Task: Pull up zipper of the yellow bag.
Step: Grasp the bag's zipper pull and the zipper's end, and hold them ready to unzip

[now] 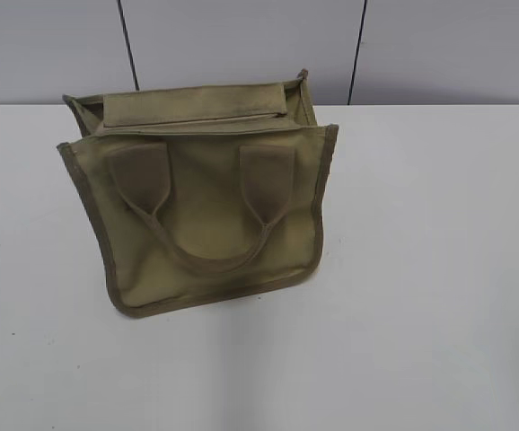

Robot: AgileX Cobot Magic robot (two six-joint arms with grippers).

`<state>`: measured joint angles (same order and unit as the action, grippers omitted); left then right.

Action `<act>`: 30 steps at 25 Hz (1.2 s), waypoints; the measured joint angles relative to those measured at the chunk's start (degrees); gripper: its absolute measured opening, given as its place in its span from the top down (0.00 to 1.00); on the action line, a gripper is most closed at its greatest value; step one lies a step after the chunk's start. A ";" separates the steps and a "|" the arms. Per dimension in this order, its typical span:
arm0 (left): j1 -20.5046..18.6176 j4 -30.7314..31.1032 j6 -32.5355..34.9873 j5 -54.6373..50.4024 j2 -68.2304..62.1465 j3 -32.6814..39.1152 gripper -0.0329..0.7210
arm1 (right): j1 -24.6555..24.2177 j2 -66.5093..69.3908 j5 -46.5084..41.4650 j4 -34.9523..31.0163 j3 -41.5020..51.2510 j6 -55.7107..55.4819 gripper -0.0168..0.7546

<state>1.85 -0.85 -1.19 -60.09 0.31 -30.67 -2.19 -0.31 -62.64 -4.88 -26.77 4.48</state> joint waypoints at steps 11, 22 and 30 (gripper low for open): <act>0.00 -0.22 0.00 0.00 0.00 0.00 0.60 | 0.00 0.00 0.00 0.00 0.00 0.00 0.22; 0.00 -0.49 0.00 3.67 0.00 -0.98 0.50 | 0.00 0.00 0.00 0.00 0.00 0.00 0.22; 0.00 -0.48 0.00 32.59 -7.23 4.77 0.42 | 0.00 0.00 0.00 -0.05 0.00 0.00 0.22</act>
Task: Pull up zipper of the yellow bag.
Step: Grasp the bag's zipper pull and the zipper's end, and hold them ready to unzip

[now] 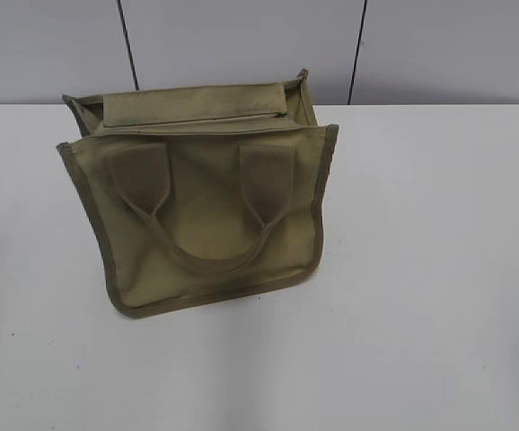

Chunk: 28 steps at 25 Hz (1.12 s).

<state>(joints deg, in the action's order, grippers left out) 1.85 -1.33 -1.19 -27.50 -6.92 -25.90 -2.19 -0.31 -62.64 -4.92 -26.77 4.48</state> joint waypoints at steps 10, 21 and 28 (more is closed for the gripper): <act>0.00 2.59 -0.34 47.96 -28.80 14.97 0.42 | 0.00 0.00 0.00 0.00 0.00 0.00 0.22; 0.00 30.35 -9.26 83.08 -71.47 15.12 0.42 | 0.00 0.00 0.00 0.00 0.00 0.00 0.22; 0.00 36.37 -9.52 93.92 -90.60 10.83 0.42 | 0.00 0.00 0.00 0.00 0.00 0.00 0.22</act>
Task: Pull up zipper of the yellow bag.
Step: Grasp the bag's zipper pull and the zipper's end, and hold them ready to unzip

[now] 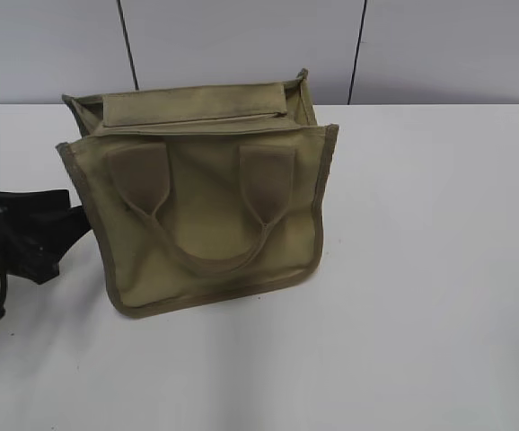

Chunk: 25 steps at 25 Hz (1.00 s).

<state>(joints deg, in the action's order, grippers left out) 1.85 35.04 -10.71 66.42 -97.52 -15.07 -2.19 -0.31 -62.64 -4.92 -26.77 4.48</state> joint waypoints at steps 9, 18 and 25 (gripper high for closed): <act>0.00 5.81 -0.05 2.47 -13.13 -9.83 0.42 | 0.00 0.00 0.00 0.00 0.00 0.00 0.22; 0.00 10.14 -0.05 2.59 -18.50 -15.83 0.51 | 0.00 0.00 0.00 0.00 0.00 0.00 0.22; 0.00 12.00 -0.22 2.89 -19.80 -17.55 0.58 | 0.00 0.00 0.00 0.00 0.00 0.00 0.22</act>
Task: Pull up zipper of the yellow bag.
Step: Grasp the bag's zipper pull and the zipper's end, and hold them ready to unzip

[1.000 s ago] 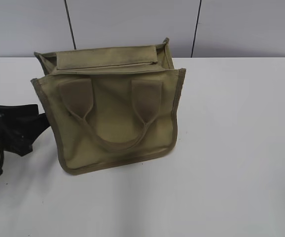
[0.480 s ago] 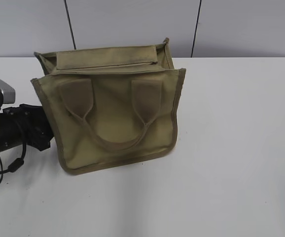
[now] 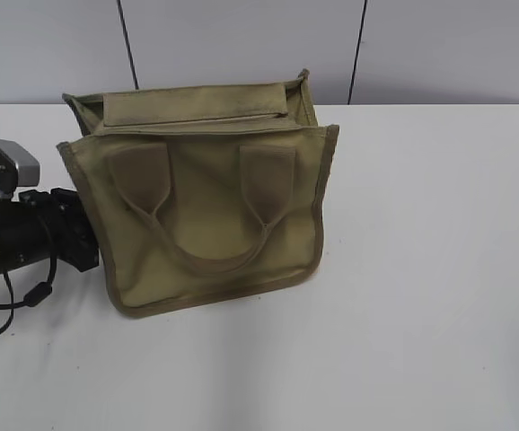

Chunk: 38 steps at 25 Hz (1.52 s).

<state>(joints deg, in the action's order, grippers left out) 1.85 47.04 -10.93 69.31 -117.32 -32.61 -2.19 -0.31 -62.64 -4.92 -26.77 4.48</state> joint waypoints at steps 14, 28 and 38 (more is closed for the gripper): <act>0.00 -1.89 -1.75 -0.19 2.20 -0.01 0.95 | 0.00 0.00 0.00 0.00 0.00 0.00 0.22; 0.00 -3.29 -14.21 -25.87 27.33 3.57 0.95 | 0.00 0.00 0.00 0.00 0.00 0.00 0.22; 0.00 -1.97 -15.25 -40.70 45.86 3.63 0.95 | 0.00 0.00 0.00 -0.05 0.00 0.00 0.22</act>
<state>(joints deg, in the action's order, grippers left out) 1.85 45.07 -26.18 28.61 -71.46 -28.98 -2.19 -0.31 -62.64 -4.98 -26.77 4.48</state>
